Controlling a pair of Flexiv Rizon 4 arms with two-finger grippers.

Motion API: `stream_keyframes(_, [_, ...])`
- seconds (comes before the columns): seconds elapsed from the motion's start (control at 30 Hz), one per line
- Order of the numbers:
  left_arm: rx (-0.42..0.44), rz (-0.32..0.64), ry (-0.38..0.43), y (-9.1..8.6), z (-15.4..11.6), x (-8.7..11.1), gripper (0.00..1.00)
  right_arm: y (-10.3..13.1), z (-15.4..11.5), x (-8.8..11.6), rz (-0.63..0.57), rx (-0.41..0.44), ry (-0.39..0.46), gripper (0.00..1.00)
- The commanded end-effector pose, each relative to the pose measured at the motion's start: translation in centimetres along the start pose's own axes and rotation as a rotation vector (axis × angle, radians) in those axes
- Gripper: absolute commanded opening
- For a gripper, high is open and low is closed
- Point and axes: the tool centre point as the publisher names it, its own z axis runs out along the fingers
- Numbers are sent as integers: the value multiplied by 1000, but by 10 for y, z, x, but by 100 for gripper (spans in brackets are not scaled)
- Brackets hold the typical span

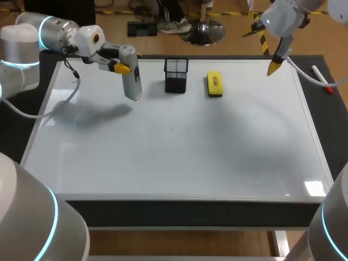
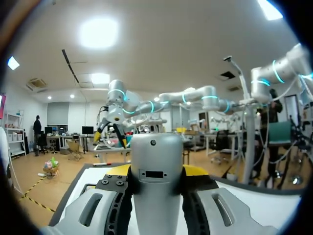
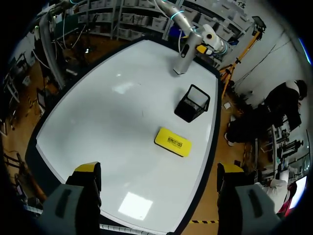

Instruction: Pick up the inspection probe, press it on each red-marked spot on the whiteboard one by one, put down the probe, pick up the eraser, and wipe off all the red marks.

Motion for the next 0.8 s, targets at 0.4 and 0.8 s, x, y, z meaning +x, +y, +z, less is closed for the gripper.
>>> stream_keyframes(0.4, [-11,59,-424,-60,13,-26,0,0,-1,-1,-1,3,4,100])
stream_keyframes(0.8, [-20,96,-501,-79,28,-63,0,0,-1,-1,-1,3,4,100])
